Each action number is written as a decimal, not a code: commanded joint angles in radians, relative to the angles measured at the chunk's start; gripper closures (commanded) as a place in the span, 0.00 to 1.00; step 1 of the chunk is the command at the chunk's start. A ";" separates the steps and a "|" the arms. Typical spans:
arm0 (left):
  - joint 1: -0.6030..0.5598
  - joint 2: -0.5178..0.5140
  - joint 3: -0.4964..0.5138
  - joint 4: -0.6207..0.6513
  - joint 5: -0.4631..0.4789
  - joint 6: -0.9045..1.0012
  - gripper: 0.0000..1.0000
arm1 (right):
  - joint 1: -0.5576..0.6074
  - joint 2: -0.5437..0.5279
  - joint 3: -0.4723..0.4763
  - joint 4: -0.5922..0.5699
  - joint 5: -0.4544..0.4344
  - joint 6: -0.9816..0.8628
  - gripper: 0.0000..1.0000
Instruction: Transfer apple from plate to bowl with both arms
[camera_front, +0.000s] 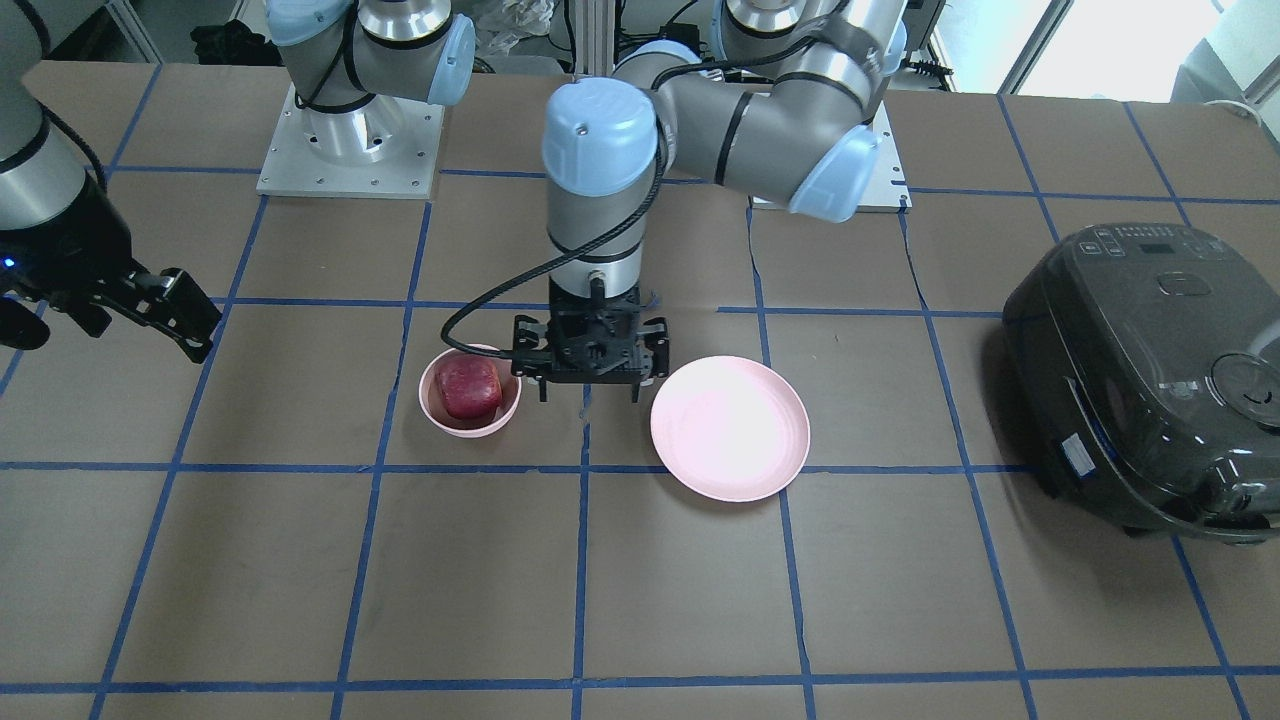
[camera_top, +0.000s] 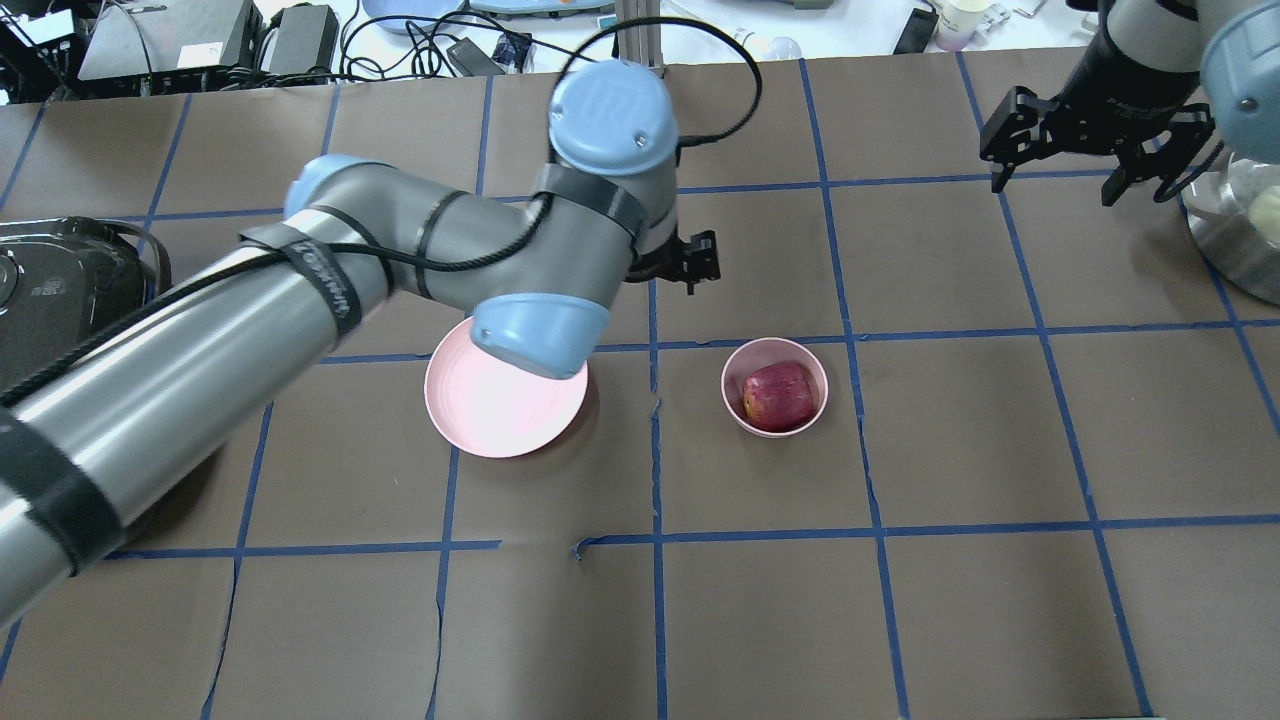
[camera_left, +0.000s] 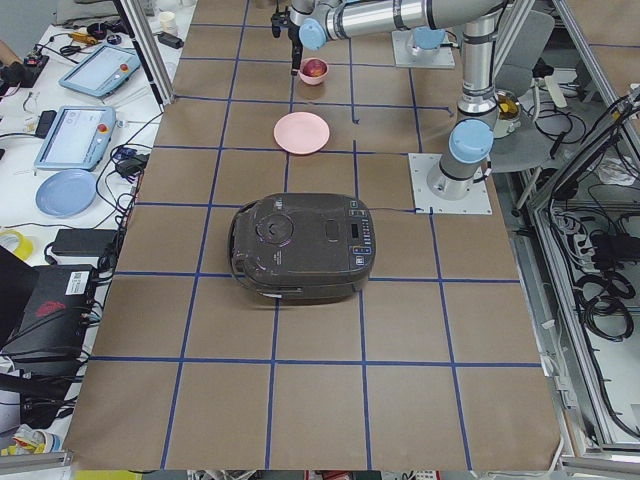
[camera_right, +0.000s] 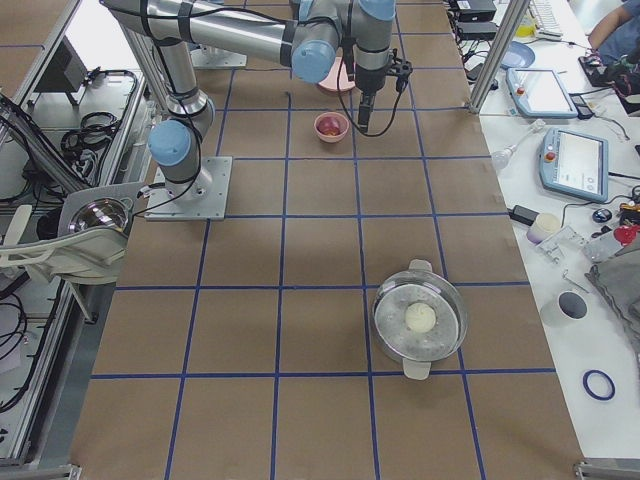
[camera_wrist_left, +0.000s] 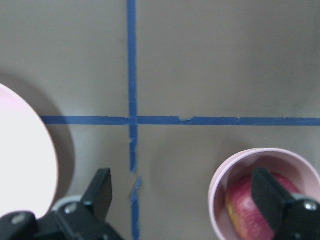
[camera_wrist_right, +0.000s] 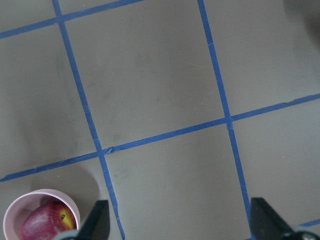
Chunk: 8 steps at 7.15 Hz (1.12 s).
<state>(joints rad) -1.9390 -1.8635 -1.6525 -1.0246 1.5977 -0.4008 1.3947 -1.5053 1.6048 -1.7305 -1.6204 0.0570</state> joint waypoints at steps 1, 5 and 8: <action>0.180 0.143 0.017 -0.214 -0.036 0.208 0.00 | 0.094 -0.061 -0.003 0.060 0.002 0.035 0.00; 0.361 0.317 0.095 -0.492 -0.025 0.456 0.00 | 0.168 -0.122 -0.008 0.170 0.052 0.037 0.00; 0.413 0.293 0.094 -0.400 -0.030 0.504 0.00 | 0.167 -0.122 -0.008 0.198 0.057 0.021 0.00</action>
<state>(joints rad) -1.5347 -1.5617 -1.5569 -1.4528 1.5751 0.0950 1.5624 -1.6266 1.5974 -1.5373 -1.5665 0.0832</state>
